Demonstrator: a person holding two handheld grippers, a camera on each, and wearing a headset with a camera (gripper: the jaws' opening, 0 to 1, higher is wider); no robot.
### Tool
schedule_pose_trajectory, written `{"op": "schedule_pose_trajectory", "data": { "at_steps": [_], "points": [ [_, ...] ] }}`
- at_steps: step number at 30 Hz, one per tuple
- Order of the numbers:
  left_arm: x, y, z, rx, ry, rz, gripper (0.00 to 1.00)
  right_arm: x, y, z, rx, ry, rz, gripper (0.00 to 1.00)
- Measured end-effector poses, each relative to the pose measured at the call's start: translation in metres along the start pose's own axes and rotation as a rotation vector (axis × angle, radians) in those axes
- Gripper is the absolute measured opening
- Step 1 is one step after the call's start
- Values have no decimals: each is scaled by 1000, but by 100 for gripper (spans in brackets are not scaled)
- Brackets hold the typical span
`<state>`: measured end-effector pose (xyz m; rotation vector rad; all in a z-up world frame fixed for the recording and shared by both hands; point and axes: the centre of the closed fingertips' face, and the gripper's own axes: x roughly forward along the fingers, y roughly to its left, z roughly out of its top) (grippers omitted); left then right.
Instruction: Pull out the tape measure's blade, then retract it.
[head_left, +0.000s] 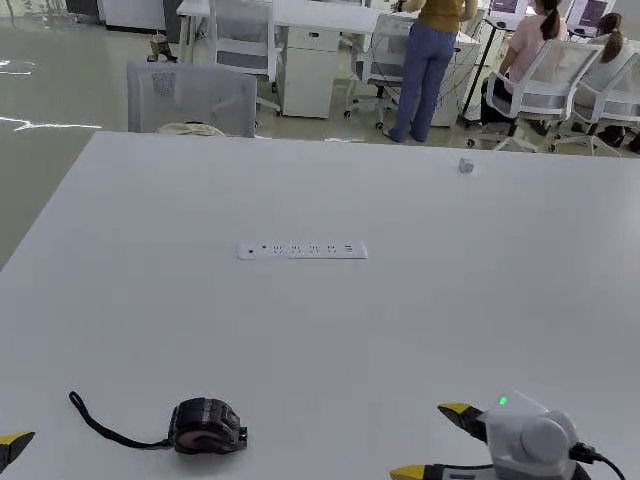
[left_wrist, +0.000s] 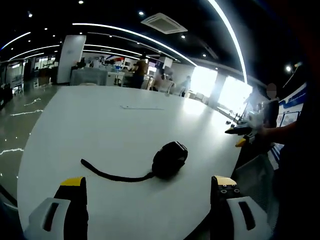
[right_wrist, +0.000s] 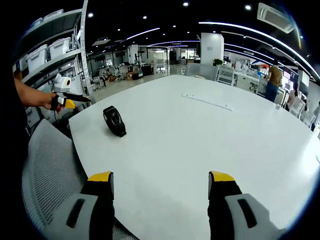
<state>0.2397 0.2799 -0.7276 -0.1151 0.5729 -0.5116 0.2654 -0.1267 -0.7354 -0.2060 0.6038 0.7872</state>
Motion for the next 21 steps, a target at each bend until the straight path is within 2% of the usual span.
{"op": "schedule_pose_trajectory", "data": {
  "at_steps": [2, 5, 6, 8, 9, 10, 14, 21],
  "points": [
    [-5, 0, 1, 32, -1, -4, 100, -10, -2, -7, 31, -10, -3, 86],
    [-13, 0, 5, 34, -34, -12, 100, -23, -4, -19, 53, 1, -6, 95],
    [-15, 0, 5, 33, -39, -13, 100, -26, -5, -23, 56, 5, -16, 96],
    [-17, 0, -2, 38, -23, -18, 100, -35, -12, -33, 65, 24, -48, 100],
    [-19, 1, -9, 45, 4, -15, 100, -39, -15, -38, 82, 28, -58, 100],
    [-20, 2, -12, 50, 12, -11, 100, -41, -17, -41, 91, 31, -67, 100],
    [-26, 6, -19, 37, 15, 0, 100, -47, -23, -54, 100, 56, -93, 100],
    [-34, 13, -26, 19, 17, 11, 100, -48, -25, -53, 70, 54, -99, 100]
  ]
}}
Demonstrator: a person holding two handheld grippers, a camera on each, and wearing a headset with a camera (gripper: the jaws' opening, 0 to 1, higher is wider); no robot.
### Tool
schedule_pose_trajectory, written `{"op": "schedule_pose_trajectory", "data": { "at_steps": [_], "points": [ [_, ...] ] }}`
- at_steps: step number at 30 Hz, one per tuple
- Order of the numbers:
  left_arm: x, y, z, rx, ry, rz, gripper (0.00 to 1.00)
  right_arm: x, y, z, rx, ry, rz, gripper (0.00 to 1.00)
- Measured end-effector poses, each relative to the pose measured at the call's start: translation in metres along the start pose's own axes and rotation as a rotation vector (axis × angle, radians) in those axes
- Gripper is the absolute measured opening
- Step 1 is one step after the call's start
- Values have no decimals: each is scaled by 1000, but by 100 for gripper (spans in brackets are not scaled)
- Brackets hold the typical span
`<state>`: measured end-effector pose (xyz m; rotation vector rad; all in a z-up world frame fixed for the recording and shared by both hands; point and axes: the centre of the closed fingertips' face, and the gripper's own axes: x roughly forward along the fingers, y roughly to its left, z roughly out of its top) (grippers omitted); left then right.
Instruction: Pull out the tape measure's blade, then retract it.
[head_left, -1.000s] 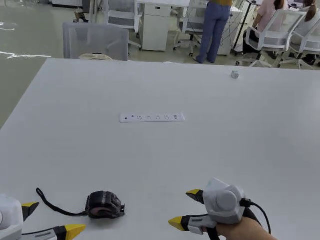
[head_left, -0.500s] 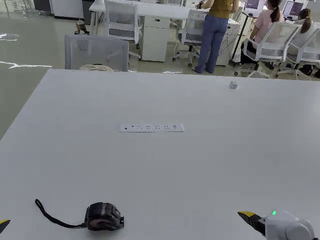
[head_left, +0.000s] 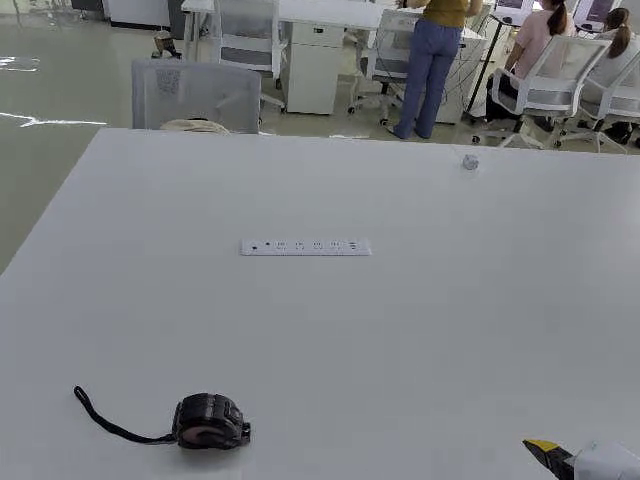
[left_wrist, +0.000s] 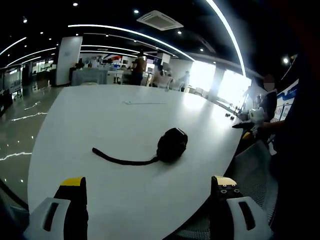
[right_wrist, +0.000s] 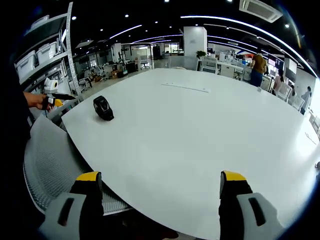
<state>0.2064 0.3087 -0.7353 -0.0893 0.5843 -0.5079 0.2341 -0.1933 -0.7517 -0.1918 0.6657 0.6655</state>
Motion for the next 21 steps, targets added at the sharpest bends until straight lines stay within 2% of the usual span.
{"op": "schedule_pose_trajectory", "data": {
  "at_steps": [3, 7, 13, 21],
  "points": [
    [-3, 2, -3, -6, -1, 2, 100, -1, 1, 3, 12, -12, 3, 100],
    [-5, 2, -1, -5, -8, -4, 100, -8, 2, 0, 4, 3, 4, 100],
    [-6, 0, 4, -8, -23, -9, 100, -25, -9, -6, 28, -2, -29, 100],
    [-2, -2, 5, -14, -22, -18, 100, -21, -4, -3, 13, 1, -24, 100]
  ]
}}
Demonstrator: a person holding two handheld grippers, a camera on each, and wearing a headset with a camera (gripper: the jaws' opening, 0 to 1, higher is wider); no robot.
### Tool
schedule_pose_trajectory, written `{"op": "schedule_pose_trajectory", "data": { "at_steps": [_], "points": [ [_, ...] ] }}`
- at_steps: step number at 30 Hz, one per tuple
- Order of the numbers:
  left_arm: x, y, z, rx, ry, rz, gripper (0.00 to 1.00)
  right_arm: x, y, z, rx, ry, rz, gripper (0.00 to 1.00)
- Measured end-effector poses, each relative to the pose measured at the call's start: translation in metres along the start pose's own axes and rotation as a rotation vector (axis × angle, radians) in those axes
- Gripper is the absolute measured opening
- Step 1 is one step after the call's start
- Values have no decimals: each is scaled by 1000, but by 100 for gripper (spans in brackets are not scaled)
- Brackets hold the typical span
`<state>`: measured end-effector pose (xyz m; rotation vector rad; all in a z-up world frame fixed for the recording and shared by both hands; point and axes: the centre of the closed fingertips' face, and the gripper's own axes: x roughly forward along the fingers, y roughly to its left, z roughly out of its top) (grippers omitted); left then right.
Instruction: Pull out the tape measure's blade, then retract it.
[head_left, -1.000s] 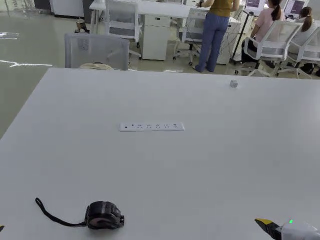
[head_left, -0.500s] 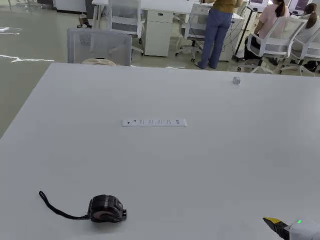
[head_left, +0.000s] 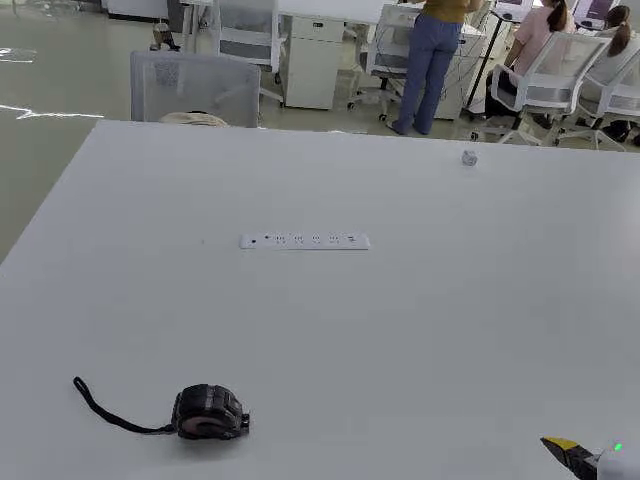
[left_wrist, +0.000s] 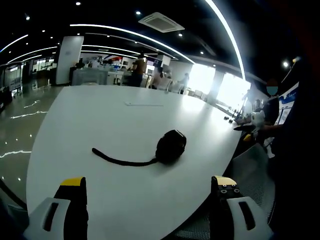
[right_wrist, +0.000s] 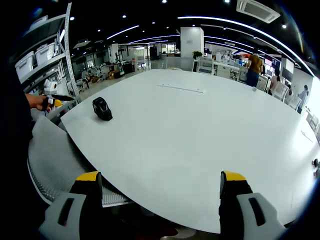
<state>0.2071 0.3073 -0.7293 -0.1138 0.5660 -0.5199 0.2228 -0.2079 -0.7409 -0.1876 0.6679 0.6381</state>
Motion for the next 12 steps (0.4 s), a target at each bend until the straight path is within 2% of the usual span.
{"op": "schedule_pose_trajectory", "data": {
  "at_steps": [12],
  "points": [
    [1, 4, 5, 3, -12, 7, 100, -3, -2, 6, 16, -23, -14, 100]
  ]
}}
